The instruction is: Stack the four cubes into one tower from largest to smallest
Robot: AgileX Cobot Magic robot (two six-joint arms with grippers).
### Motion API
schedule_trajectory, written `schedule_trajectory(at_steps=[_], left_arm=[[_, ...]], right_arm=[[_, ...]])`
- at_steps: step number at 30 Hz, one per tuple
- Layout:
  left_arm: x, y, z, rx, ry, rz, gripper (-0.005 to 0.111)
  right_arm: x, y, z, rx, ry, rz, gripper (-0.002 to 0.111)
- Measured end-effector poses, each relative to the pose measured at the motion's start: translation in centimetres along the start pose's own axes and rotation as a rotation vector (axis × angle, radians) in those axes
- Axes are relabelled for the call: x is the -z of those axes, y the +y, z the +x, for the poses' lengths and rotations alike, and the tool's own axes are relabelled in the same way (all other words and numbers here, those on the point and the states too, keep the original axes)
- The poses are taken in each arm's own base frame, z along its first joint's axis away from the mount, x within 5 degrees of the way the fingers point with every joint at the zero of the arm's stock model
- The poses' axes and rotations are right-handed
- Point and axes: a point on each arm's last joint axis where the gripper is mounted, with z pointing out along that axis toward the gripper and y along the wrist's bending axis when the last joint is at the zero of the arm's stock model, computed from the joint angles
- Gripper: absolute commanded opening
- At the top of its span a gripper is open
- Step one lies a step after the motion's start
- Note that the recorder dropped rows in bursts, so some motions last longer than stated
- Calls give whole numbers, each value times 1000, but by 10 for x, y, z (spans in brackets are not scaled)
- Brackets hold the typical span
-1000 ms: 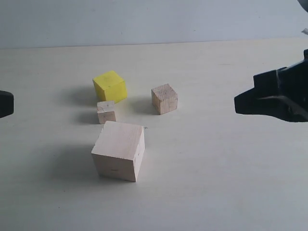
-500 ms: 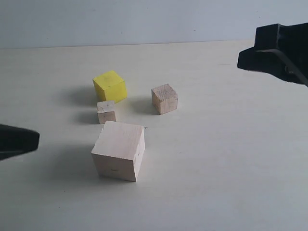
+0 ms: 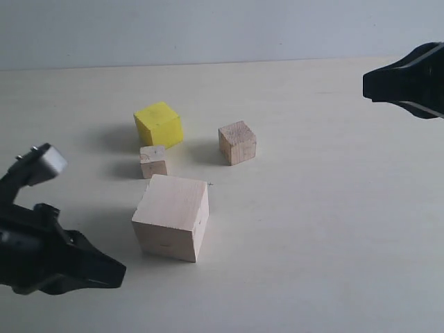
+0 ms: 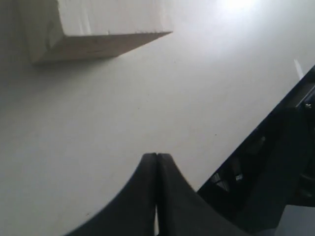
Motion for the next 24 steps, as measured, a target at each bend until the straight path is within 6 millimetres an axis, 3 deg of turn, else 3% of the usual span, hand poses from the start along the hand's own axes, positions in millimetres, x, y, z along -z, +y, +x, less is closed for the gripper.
schedule_trajectory(at_steps=[5, 10, 24], left_arm=[[-33, 3, -2, -24, 59, -86, 0], [-54, 14, -21, -50, 56, -172, 0], [-79, 30, -62, -183, 17, -286, 0]], right_arm=[[0, 0, 0, 4, 0, 1, 0], [0, 0, 0, 20, 0, 1, 0], [0, 1, 2, 5, 22, -11, 0]])
